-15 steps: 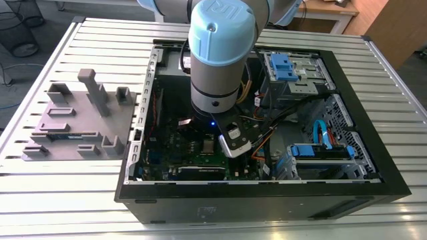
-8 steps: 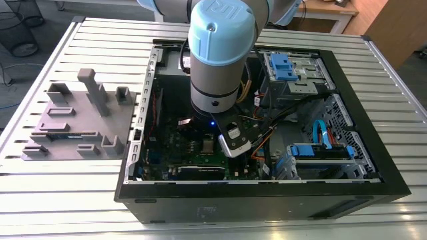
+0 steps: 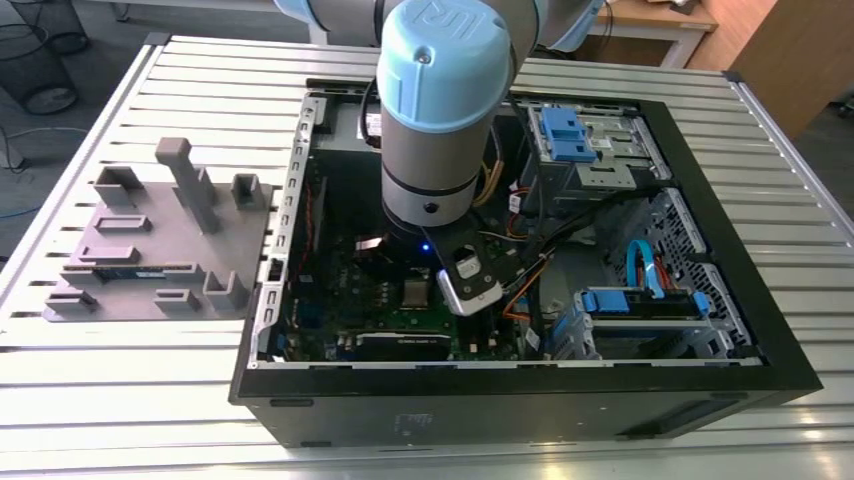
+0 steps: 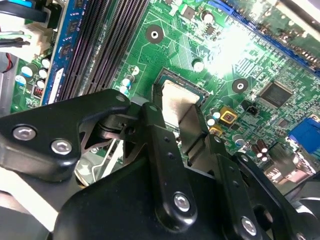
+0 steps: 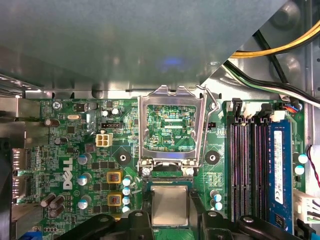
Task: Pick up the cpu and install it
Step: 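Place the cpu into insertion slot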
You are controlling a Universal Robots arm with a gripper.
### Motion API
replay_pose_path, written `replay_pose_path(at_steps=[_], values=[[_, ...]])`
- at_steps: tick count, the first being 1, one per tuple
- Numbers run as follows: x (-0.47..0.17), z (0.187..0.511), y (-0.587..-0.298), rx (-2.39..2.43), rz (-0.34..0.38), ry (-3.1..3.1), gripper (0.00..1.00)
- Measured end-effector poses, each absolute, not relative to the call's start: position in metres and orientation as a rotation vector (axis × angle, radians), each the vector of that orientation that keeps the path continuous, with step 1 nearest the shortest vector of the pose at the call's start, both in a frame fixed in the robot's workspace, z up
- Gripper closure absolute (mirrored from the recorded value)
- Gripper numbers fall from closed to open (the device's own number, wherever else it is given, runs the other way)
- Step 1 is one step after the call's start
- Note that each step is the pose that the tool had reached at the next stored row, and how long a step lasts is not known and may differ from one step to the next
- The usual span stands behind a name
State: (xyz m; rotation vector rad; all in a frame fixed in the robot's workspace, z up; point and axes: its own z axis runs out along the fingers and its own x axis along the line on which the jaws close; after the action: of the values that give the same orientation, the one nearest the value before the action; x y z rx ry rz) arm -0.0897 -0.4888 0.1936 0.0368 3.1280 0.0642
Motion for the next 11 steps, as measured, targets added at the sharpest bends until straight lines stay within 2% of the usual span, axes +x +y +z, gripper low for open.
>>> replay_pose_path(at_steps=[11], values=[[-0.0906,0.1955,-0.4888,0.037,0.063,3.128,0.59]])
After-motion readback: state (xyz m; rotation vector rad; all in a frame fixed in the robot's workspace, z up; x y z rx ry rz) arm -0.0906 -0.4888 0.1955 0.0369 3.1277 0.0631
